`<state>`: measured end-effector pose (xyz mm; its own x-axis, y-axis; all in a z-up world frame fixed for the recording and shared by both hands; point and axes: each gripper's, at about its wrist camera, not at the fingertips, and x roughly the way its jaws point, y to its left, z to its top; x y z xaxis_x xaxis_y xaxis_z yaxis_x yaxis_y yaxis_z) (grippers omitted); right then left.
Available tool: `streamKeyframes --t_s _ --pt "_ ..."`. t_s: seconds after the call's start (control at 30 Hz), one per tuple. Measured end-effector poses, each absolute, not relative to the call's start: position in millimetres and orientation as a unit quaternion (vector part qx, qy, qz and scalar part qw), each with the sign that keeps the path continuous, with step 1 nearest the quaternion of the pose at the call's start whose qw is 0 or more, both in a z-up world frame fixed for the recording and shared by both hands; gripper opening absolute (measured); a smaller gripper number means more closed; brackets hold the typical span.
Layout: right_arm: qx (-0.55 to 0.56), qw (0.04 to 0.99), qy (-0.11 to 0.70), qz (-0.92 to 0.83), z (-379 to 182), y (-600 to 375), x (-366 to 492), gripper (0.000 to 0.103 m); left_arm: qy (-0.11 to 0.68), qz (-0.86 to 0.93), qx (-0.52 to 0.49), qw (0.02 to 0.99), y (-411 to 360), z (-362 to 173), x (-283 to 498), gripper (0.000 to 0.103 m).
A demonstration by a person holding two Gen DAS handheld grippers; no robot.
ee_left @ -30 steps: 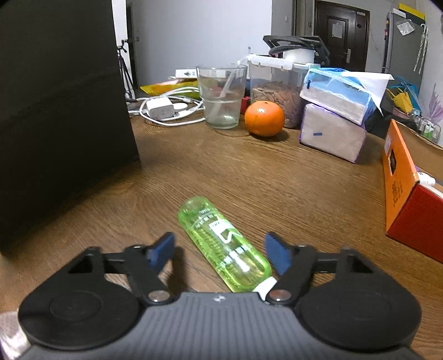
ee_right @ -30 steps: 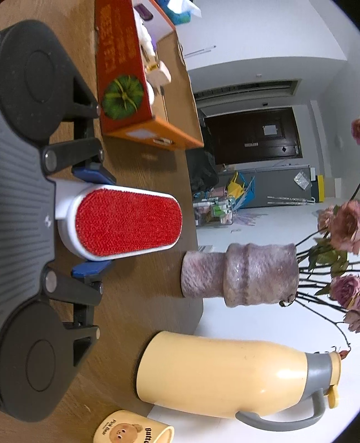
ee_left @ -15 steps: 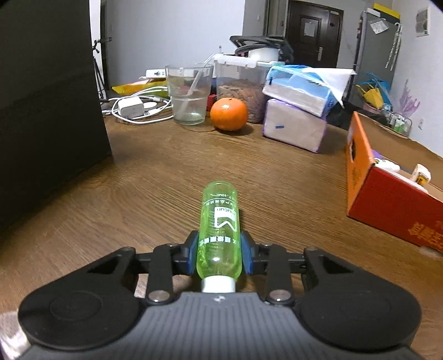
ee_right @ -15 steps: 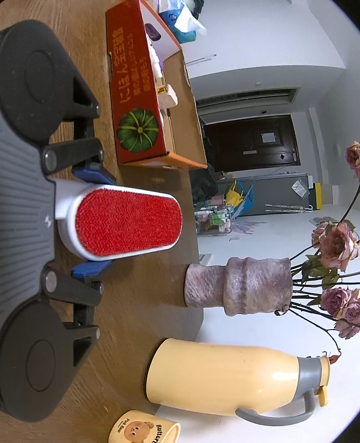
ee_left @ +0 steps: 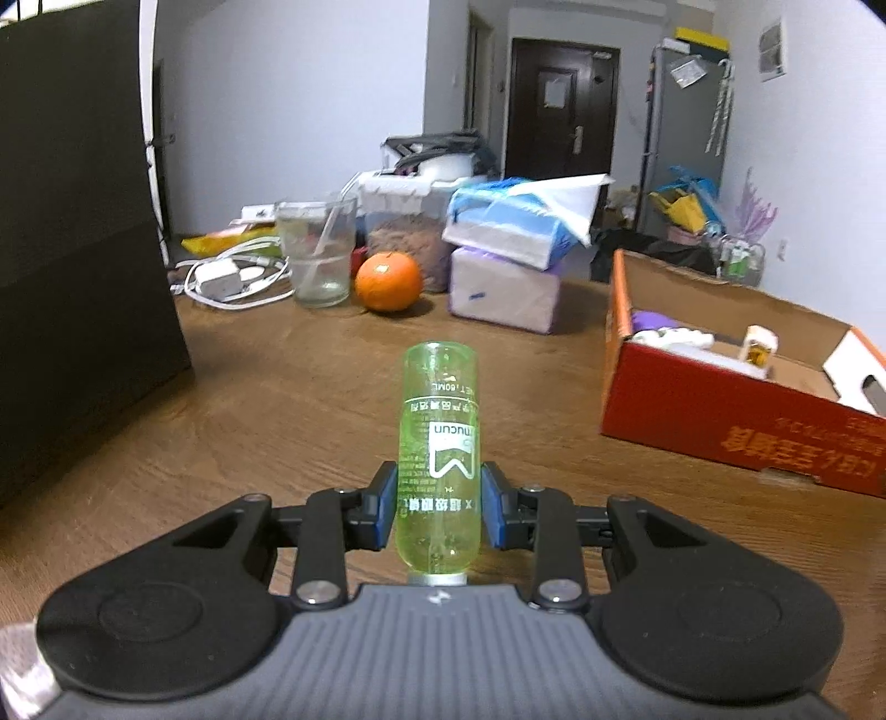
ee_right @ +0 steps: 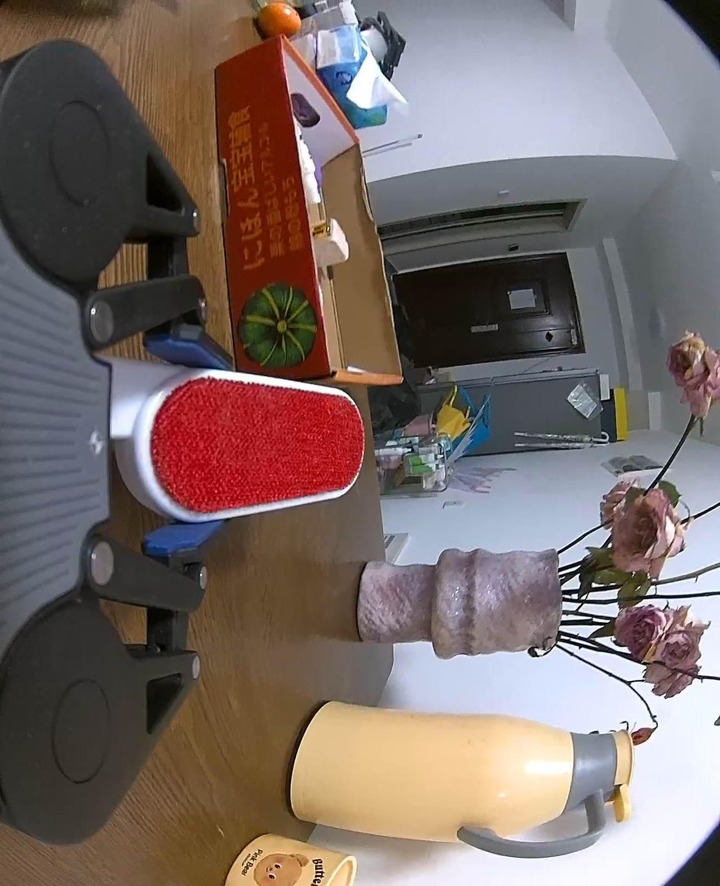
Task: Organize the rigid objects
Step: 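Carry the green bottle and lint brush over the cardboard box with both tools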
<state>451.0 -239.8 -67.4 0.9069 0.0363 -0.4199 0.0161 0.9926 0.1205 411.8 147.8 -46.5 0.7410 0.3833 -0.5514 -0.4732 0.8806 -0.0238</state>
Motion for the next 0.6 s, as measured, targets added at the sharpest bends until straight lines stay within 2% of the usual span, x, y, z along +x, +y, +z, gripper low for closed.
streamKeyframes --t_s 0.6 --pt "0.077 0.979 0.183 0.056 -50.1 -206.6 436.6 0.055 0.210 0.152 -0.057 0.964 78.4 -8.0 395.7 0.032"
